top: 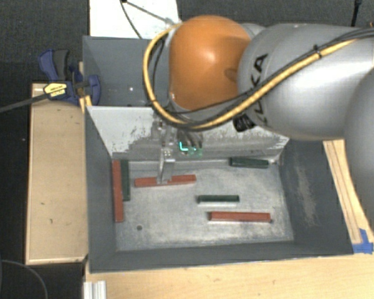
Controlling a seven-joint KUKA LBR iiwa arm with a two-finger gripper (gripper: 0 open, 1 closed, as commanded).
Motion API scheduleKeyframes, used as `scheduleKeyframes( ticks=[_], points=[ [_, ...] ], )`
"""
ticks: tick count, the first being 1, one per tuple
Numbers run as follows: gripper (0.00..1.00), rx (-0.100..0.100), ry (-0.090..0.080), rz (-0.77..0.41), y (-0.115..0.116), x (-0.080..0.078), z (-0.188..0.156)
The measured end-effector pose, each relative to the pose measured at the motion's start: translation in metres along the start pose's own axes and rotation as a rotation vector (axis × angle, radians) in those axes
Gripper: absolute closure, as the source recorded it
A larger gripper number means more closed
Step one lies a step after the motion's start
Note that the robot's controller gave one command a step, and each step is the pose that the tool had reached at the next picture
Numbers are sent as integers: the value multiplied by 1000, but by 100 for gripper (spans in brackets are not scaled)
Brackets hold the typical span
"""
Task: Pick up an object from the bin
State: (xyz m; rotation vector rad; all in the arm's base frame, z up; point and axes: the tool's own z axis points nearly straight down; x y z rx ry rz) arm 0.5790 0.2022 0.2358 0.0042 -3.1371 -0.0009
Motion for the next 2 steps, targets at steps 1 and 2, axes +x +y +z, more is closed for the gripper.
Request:
scheduleKeyframes(
  ticks=[1, 2],
  points=[
    [0, 2, 1, -176, -57, 5, 168],
    [100, 0, -6, -171, -55, 3, 163]
  ],
)
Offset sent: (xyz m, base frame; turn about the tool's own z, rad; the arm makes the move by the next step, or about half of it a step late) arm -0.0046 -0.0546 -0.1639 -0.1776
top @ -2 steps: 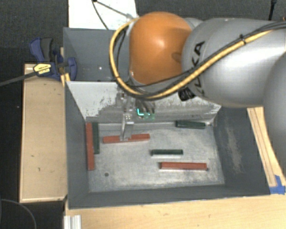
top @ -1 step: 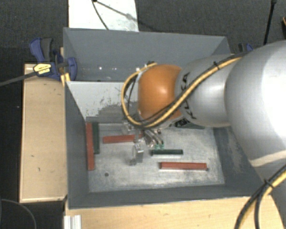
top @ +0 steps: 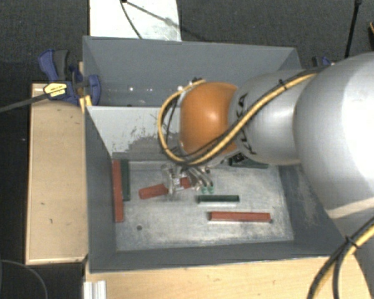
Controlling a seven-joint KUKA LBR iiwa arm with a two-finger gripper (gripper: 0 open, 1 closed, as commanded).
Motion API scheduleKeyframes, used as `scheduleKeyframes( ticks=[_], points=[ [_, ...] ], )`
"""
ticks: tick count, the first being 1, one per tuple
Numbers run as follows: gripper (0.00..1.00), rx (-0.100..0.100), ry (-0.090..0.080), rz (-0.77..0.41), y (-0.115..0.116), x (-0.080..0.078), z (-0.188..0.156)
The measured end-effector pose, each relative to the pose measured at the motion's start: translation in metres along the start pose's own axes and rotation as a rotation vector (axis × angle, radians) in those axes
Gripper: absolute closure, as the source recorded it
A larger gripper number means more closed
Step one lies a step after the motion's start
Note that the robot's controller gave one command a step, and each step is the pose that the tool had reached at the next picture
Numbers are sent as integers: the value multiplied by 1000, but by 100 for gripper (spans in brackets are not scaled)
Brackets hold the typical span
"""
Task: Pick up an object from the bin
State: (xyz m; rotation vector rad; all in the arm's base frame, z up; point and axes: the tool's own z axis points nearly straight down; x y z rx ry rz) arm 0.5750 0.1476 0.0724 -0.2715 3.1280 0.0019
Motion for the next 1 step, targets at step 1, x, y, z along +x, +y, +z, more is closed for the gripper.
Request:
scheduleKeyframes(
  ticks=[1],
  points=[
    [100, -1, -10, -11, 22, -3, -159]
  ],
)
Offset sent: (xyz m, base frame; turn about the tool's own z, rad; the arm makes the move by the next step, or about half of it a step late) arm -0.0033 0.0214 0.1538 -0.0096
